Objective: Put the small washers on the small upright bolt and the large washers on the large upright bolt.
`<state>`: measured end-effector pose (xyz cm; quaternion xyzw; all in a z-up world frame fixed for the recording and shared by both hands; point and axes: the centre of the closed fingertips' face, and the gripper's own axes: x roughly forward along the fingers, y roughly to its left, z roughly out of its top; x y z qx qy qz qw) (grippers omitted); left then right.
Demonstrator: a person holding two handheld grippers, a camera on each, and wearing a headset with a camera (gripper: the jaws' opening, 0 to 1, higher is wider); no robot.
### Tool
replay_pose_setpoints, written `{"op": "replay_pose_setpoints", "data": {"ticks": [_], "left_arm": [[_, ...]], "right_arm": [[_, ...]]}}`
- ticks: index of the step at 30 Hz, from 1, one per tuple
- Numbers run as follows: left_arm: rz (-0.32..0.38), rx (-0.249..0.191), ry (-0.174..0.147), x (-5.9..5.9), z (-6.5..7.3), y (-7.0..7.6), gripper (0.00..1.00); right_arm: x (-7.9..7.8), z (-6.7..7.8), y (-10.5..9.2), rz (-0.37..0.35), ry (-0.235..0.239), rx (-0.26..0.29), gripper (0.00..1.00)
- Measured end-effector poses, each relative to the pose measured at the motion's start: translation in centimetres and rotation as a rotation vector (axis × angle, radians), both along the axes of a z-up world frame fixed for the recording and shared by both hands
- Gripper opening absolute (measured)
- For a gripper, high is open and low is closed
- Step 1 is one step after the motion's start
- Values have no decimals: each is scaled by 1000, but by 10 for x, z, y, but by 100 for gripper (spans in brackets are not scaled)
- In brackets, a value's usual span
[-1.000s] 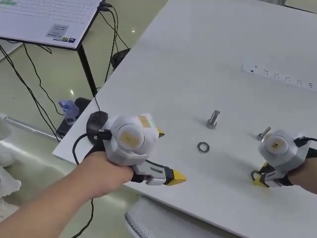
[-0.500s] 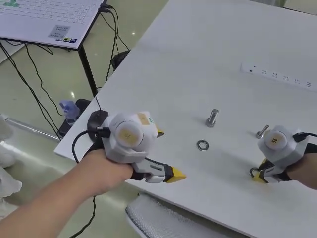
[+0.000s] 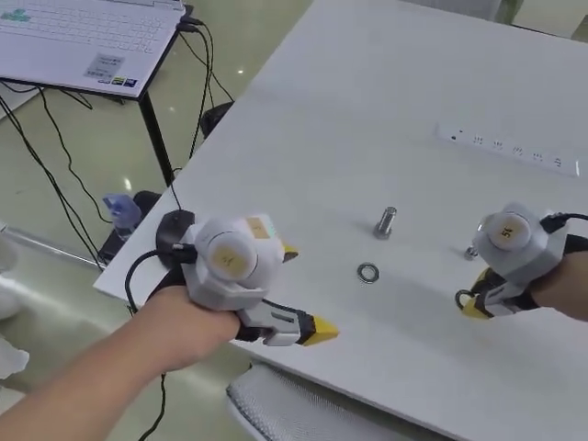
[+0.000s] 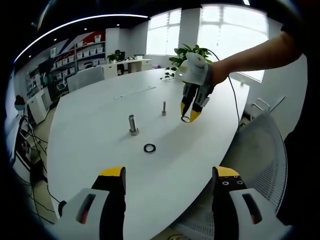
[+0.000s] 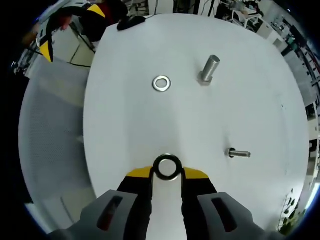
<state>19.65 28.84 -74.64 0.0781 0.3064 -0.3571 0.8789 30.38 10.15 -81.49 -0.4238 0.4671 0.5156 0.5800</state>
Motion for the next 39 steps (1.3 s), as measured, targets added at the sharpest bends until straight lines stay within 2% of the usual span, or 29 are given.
{"op": "replay_pose_setpoints", "data": {"ticks": [6, 17, 28, 33, 39], "left_arm": [[13, -7, -9, 4, 4, 2, 70], [19, 4, -2, 8, -4, 4, 73], [46, 2, 4, 14, -11, 11, 76], [52, -5, 8, 17, -14, 12, 76], [52, -5, 12, 20, -17, 13, 76]], "right_arm": [[14, 23, 15, 25, -17, 18, 21], [45, 44, 44, 77, -48, 31, 21], [74, 53, 65, 82, -67, 55, 21], [89, 53, 72, 88, -71, 58, 21], [98, 51, 86, 92, -68, 69, 21]]}}
